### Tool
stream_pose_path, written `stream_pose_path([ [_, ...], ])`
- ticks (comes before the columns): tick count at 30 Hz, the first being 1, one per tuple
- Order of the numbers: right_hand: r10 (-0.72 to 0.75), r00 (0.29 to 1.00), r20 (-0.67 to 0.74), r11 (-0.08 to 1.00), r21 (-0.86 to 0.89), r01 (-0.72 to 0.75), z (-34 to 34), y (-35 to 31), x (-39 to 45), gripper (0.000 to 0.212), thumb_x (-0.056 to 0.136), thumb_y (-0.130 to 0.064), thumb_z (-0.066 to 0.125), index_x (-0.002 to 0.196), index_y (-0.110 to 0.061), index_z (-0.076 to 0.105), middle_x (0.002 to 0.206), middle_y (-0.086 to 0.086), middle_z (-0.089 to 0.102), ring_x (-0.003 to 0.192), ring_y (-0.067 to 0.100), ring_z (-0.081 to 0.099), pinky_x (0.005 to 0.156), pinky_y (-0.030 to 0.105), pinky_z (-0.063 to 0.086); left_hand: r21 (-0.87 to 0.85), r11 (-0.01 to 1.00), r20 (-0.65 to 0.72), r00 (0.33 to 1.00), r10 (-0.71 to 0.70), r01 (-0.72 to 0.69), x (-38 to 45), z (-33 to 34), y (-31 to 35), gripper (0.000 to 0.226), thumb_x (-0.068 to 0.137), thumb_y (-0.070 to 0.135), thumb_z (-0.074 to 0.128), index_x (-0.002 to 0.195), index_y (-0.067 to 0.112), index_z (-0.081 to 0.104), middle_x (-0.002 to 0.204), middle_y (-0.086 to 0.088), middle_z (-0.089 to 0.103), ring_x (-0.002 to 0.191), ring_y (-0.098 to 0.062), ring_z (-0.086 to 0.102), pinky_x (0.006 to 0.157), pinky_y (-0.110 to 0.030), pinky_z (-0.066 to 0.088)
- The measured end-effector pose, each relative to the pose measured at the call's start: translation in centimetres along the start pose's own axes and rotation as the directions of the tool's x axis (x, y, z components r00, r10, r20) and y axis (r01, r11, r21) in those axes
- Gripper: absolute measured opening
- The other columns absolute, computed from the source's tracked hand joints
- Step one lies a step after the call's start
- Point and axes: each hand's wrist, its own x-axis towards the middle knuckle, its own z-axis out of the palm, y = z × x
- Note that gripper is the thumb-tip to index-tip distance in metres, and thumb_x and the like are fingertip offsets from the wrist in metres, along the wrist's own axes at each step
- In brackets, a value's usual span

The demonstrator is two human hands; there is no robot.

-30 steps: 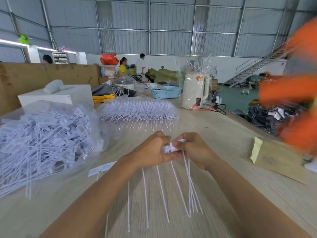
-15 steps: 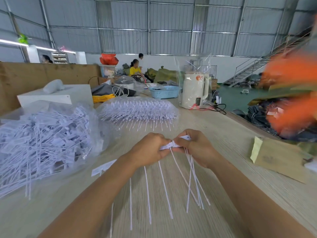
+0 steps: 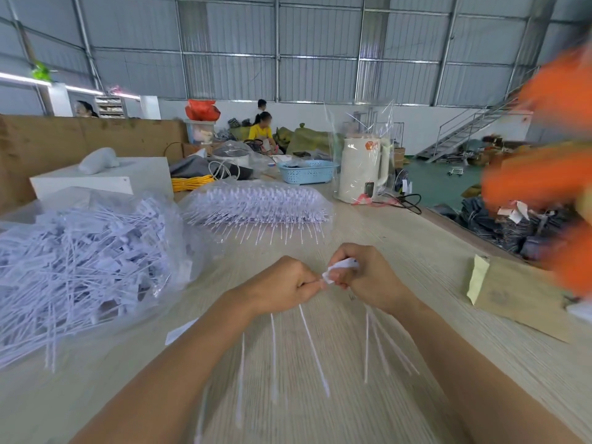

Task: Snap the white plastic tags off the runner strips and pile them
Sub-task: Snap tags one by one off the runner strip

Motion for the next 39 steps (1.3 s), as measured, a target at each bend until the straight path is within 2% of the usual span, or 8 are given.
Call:
stream_pose_path([
  [3, 0.003, 0.980, -0.197, 0.999, -0.053, -0.014, -1.7, 0.4, 0.3, 0.019, 0.078, 0.004, 0.068, 0.068, -0.011, 0.061, 0.059, 0.000, 0.059, 0.051, 0.004, 0.054, 0.054, 0.018, 0.044, -0.179, 0.981, -0.006, 0.997, -0.075, 0.073, -0.2, -0.1, -0.1, 0.041, 0.093, 0.026, 0.056, 0.055, 0.013, 0.060, 0.047, 0.012, 0.054, 0.054, -0.002, 0.058, 0.059, -0.019, 0.045],
  [6, 0.190, 0.922, -0.336, 0.932, 0.356, -0.062, -4.4, 0.8, 0.3, 0.008, 0.083, 0.001, 0.065, 0.080, -0.006, 0.064, 0.068, 0.011, 0.061, 0.056, 0.016, 0.056, 0.053, 0.021, 0.049, -0.089, 0.994, -0.142, 0.987, -0.070, 0.057, -0.1, -0.4, -0.8, 0.029, 0.090, 0.025, 0.061, 0.070, 0.004, 0.066, 0.056, 0.003, 0.054, 0.062, -0.006, 0.055, 0.068, -0.026, 0.044],
  [9, 0.385, 0.882, -0.270, 0.667, 0.742, -0.064, -5.3, 0.4, 0.4, 0.005, 0.083, 0.005, 0.062, 0.085, 0.000, 0.063, 0.071, 0.010, 0.061, 0.055, 0.010, 0.057, 0.055, 0.014, 0.050, 0.062, 0.995, -0.211, 0.975, -0.069, 0.084, 0.0, -0.4, -1.1, 0.017, 0.085, 0.035, 0.066, 0.087, 0.019, 0.070, 0.066, 0.004, 0.055, 0.069, -0.011, 0.054, 0.064, -0.026, 0.040],
  [13, 0.468, 0.883, -0.035, 0.519, 0.819, -0.243, -4.0, -0.5, 0.9, 0.008, 0.082, 0.004, 0.062, 0.089, 0.008, 0.063, 0.083, 0.012, 0.065, 0.056, 0.006, 0.062, 0.055, 0.010, 0.051, 0.071, 0.995, -0.203, 0.978, -0.053, 0.068, 0.3, -0.2, -0.4, 0.026, 0.082, 0.033, 0.069, 0.076, 0.015, 0.052, 0.069, 0.001, 0.048, 0.066, -0.014, 0.048, 0.064, -0.025, 0.039],
  [21, 0.361, 0.887, 0.289, 0.691, 0.556, -0.462, -0.5, -1.8, 0.2, 0.006, 0.088, -0.003, 0.060, 0.088, 0.000, 0.064, 0.087, 0.017, 0.068, 0.072, 0.020, 0.065, 0.060, 0.024, 0.055, 0.150, 0.988, -0.223, 0.975, 0.002, 0.032, 0.5, -0.2, 0.7, 0.028, 0.083, 0.035, 0.068, 0.089, 0.008, 0.064, 0.073, 0.000, 0.049, 0.070, -0.019, 0.052, 0.061, -0.027, 0.033],
  [29, 0.315, 0.947, 0.066, 0.828, 0.470, -0.307, -0.1, -1.5, 0.1, 0.009, 0.083, -0.003, 0.067, 0.082, 0.004, 0.061, 0.066, 0.010, 0.063, 0.055, 0.013, 0.061, 0.052, 0.023, 0.050, 0.033, 0.993, -0.234, 0.967, -0.100, 0.111, 0.6, -0.4, 1.1, 0.072, 0.071, 0.045, 0.077, 0.131, 0.012, 0.053, 0.097, -0.003, 0.061, 0.083, -0.017, 0.057, 0.077, -0.029, 0.047],
  [35, 0.273, 0.961, 0.051, 0.868, 0.417, -0.269, -0.5, -0.8, 0.3, 0.014, 0.082, -0.005, 0.069, 0.084, 0.007, 0.062, 0.069, 0.010, 0.063, 0.064, 0.019, 0.059, 0.061, 0.026, 0.049, 0.050, 0.994, -0.219, 0.972, -0.083, 0.096, 0.6, -0.5, 0.5, 0.031, 0.083, 0.036, 0.069, 0.078, 0.006, 0.072, 0.070, -0.014, 0.065, 0.062, -0.025, 0.056, 0.058, -0.032, 0.039],
  [39, 0.185, 0.966, 0.181, 0.908, 0.343, -0.239, -0.4, -0.5, 0.0, 0.012, 0.085, -0.006, 0.066, 0.077, 0.004, 0.066, 0.064, 0.010, 0.059, 0.060, 0.020, 0.056, 0.055, 0.026, 0.043, 0.170, 0.983, -0.239, 0.971, -0.033, 0.076, 0.7, -0.3, 0.4, 0.029, 0.086, 0.030, 0.064, 0.077, 0.003, 0.070, 0.070, -0.015, 0.064, 0.067, -0.026, 0.057, 0.061, -0.031, 0.036],
])
